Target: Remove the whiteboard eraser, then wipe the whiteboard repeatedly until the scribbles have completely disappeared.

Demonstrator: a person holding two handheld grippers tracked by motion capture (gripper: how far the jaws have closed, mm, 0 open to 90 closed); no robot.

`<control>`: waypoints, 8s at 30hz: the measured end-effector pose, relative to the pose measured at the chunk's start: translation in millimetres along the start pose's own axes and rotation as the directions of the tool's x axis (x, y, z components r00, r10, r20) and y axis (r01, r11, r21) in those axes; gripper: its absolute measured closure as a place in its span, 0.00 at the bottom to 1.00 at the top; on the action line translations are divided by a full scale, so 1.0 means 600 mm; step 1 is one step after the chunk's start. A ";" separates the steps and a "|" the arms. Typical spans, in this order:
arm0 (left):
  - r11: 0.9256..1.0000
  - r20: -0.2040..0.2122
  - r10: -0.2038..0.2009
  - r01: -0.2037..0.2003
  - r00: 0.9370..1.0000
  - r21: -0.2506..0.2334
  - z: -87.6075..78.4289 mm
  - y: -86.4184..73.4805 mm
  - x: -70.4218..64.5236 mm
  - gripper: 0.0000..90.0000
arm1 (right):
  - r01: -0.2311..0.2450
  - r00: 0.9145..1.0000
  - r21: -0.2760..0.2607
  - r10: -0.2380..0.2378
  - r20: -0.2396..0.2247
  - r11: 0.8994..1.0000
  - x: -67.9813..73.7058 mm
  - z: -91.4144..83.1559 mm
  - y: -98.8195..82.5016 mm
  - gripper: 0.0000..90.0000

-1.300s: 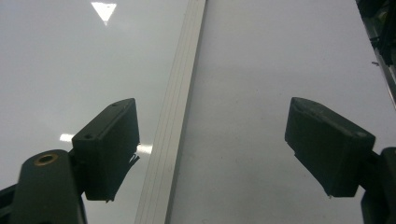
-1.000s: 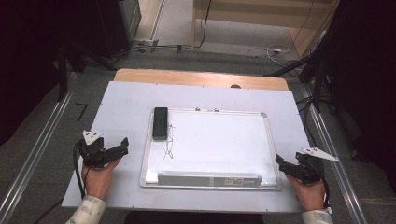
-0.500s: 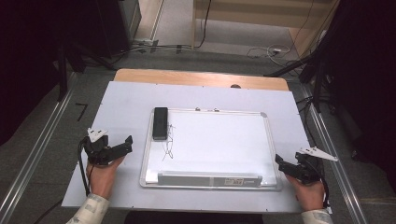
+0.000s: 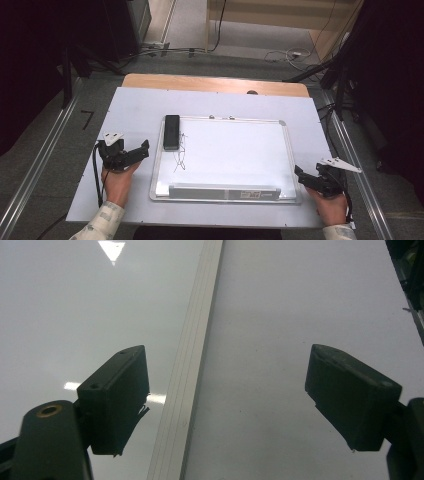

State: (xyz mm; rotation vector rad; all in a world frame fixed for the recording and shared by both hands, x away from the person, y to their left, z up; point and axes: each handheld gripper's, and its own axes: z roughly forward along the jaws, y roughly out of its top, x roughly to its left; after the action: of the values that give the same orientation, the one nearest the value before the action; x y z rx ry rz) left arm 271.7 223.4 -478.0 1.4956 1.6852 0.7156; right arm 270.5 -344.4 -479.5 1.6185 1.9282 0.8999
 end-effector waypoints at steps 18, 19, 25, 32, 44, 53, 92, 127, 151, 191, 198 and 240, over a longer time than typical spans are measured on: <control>1.000 0.013 0.024 -0.024 1.000 -0.005 0.038 0.029 -0.049 0.07 | -0.003 1.000 0.002 0.003 -0.003 1.000 0.001 -0.001 0.000 0.18; 1.000 0.017 0.022 -0.022 1.000 0.002 0.043 0.033 -0.051 0.07 | -0.003 1.000 0.002 0.003 -0.004 1.000 0.001 -0.001 0.000 0.18; 0.999 0.012 0.038 -0.038 0.999 0.019 0.054 0.035 -0.059 0.07 | -0.003 1.000 0.001 0.003 -0.003 1.000 0.000 0.000 0.000 0.18; 0.998 0.017 0.054 -0.055 0.998 0.029 0.069 0.044 -0.076 0.08 | 0.001 1.000 -0.001 -0.001 -0.005 1.000 0.001 0.000 0.000 0.18; 0.998 0.012 0.049 -0.049 0.999 0.045 0.099 0.056 -0.101 0.09 | 0.001 1.000 -0.002 -0.001 -0.006 1.000 0.000 0.000 0.000 0.18; 0.997 0.010 0.061 -0.061 0.998 0.055 0.125 0.062 -0.113 0.15 | -0.001 1.000 -0.003 0.001 -0.010 1.000 -0.001 0.000 0.000 0.18; 0.985 0.007 0.127 -0.127 0.992 0.115 0.183 0.076 -0.154 0.44 | -0.005 1.000 0.003 0.005 -0.017 1.000 -0.001 0.000 0.000 0.18; 0.976 -0.002 0.171 -0.169 0.985 0.141 0.182 0.064 -0.158 0.43 | -0.003 1.000 0.001 0.003 -0.016 1.000 -0.002 0.000 0.000 0.18; 0.976 0.146 0.198 -0.209 0.969 0.064 0.083 0.043 -0.167 0.44 | -0.002 1.000 0.000 0.002 -0.012 1.000 0.000 -0.001 0.000 0.18; 0.980 0.178 0.181 -0.192 0.967 0.049 0.071 0.022 -0.162 0.44 | 0.003 1.000 0.006 -0.003 -0.011 1.000 0.003 0.003 0.001 0.18; 0.978 0.190 0.188 -0.201 0.964 0.050 0.069 0.016 -0.166 0.44 | 0.003 1.000 0.008 -0.003 -0.011 1.000 0.004 0.003 0.001 0.18; 0.937 0.191 0.316 -0.337 0.929 0.087 0.081 -0.023 -0.195 0.45 | 0.008 1.000 0.005 -0.008 -0.010 1.000 0.003 0.002 0.000 0.18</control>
State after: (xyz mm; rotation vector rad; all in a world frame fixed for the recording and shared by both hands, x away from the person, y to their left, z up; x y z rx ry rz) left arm 307.5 102.6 -496.4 1.8951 1.3814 0.6418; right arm 270.9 -342.3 -480.3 1.6114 1.9434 0.9019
